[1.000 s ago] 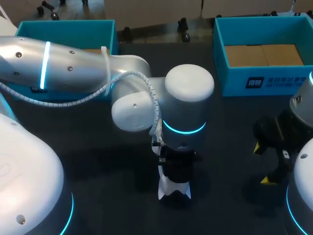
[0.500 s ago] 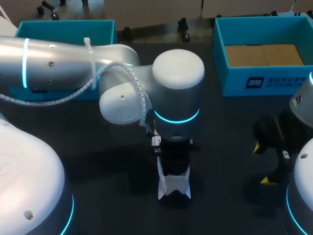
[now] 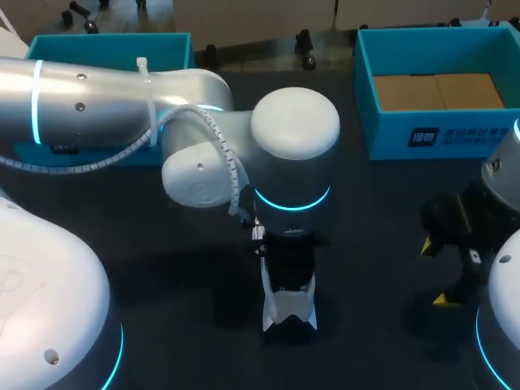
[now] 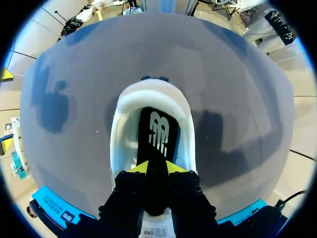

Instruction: Take the shoe out of the shoebox, open the shoe tongue, remove and reinsert the insole, then place the shoe into the shoebox

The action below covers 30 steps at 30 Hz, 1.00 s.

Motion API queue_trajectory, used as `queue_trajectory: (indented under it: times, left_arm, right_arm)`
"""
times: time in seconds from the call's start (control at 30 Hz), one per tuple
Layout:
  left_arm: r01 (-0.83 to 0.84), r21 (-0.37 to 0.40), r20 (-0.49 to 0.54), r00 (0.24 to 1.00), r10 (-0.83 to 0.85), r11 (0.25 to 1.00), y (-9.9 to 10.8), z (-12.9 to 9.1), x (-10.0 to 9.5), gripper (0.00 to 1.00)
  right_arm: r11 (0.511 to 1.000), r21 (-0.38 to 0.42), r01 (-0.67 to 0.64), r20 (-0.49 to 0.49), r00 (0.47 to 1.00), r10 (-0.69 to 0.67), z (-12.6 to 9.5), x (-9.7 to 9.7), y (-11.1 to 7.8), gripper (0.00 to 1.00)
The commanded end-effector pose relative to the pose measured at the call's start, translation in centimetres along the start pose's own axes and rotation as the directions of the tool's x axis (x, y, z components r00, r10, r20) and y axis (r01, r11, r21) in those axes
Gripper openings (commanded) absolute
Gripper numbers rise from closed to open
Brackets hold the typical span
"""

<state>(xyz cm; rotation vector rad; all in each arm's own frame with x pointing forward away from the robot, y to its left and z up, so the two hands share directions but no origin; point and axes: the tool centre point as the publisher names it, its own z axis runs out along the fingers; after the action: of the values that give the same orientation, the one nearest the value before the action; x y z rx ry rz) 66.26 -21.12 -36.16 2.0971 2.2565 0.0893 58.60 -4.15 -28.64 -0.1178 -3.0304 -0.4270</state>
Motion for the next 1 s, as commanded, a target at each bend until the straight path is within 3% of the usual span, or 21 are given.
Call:
queue_trajectory:
  times: [0.03,0.3,0.33,0.4,0.57,1.0]
  left_arm:
    - [0.003,0.001,-0.014,1.0,-0.003,1.0,0.0,0.1,-0.4,0.26]
    - [0.028,0.001,-0.023,0.999,-0.028,1.0,0.3,0.6,-0.2,0.52]
    - [0.034,0.0,-0.021,0.999,-0.034,0.999,0.3,0.5,-0.1,0.61]
    - [0.041,0.007,-0.017,0.999,-0.041,0.999,0.3,0.3,0.0,0.67]
    - [0.055,0.024,-0.011,0.998,-0.055,0.998,0.6,0.3,0.3,0.98]
    - [0.051,0.064,-0.001,0.999,-0.051,0.997,1.6,0.1,0.4,1.0]
  right_arm:
    - [1.0,0.0,0.001,0.003,1.0,-0.001,0.1,0.1,-0.1,1.0]
    - [1.0,0.0,0.001,0.003,1.0,-0.001,0.1,0.1,-0.1,1.0]
    - [1.0,0.0,0.001,0.003,1.0,-0.001,0.1,0.1,-0.1,1.0]
    - [1.0,0.0,0.001,0.003,1.0,-0.001,0.1,0.1,-0.1,1.0]
    - [1.0,0.0,0.001,0.003,1.0,-0.001,0.1,0.1,-0.1,1.0]
    - [1.0,0.0,0.001,0.003,1.0,-0.001,0.1,0.1,-0.1,1.0]
